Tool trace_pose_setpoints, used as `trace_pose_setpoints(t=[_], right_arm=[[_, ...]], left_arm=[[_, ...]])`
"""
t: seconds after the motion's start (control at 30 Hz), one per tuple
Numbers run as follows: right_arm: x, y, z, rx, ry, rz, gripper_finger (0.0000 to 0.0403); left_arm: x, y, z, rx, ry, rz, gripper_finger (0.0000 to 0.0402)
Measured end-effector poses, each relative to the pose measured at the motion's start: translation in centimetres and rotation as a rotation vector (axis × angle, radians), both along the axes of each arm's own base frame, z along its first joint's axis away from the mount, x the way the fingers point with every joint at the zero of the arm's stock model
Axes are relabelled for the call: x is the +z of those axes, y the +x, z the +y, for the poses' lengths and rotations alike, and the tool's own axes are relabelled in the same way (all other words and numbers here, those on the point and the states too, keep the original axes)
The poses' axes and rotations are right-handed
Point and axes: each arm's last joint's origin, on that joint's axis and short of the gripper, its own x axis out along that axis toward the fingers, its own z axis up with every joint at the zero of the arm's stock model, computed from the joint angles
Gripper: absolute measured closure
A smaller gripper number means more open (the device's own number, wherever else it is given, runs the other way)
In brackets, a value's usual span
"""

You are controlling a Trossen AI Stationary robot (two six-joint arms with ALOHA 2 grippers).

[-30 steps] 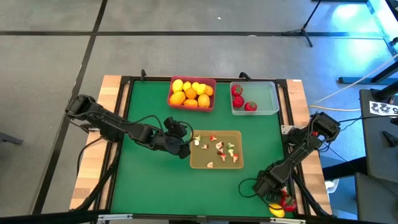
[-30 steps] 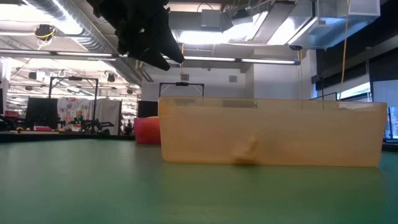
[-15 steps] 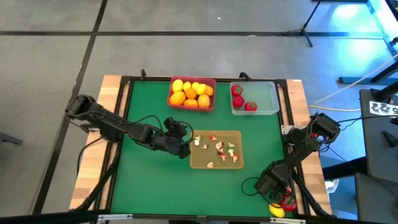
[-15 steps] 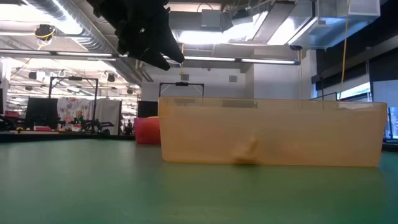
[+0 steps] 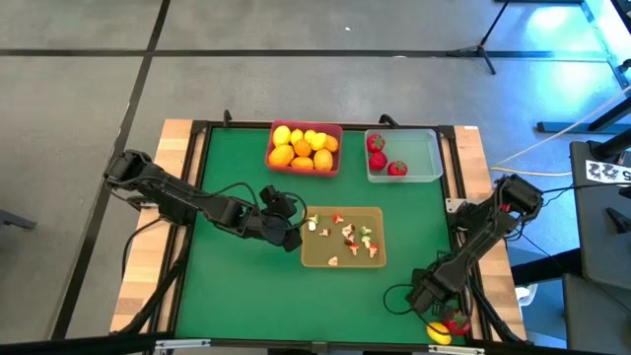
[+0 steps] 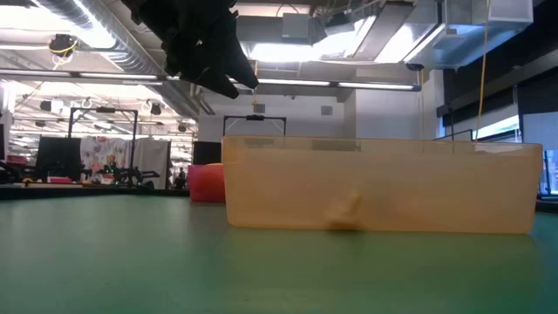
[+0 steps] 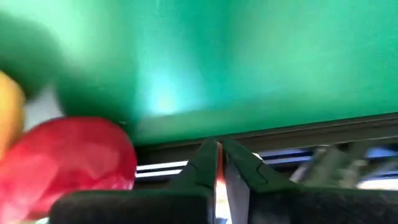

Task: Sort produce into baskets
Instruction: Put the red mushroom into the orange bin

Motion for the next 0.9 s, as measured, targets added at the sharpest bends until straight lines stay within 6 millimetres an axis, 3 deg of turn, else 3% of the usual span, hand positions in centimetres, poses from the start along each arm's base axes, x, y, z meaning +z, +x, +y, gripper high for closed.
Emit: trace_pose_setpoints(t=[0.23,0.53,0.7,0.9], right_arm=[[4.1,1.4,-1.5,0.026,-0.115,-0.271,0.0394],[9.3,3.8,-3.1,0.195,-0.283,-0.717,0.0389],[9.9,5.8,-3.8,0.261,-0.457,-0.939,0.0389],[10.0,8.3,-5.3,0.272,-0.479,-1.002,0.0387]], left_arm=[[0.0,0.0,0.0,0.001,-0.001,-0.001,0.0093],[0.1,0.1,0.0,0.013,-0.022,-0.027,0.0093],[0.2,0.2,-0.1,0.013,-0.026,-0.037,0.0093],[0.2,0.2,-0.1,0.011,-0.023,-0.037,0.0093]])
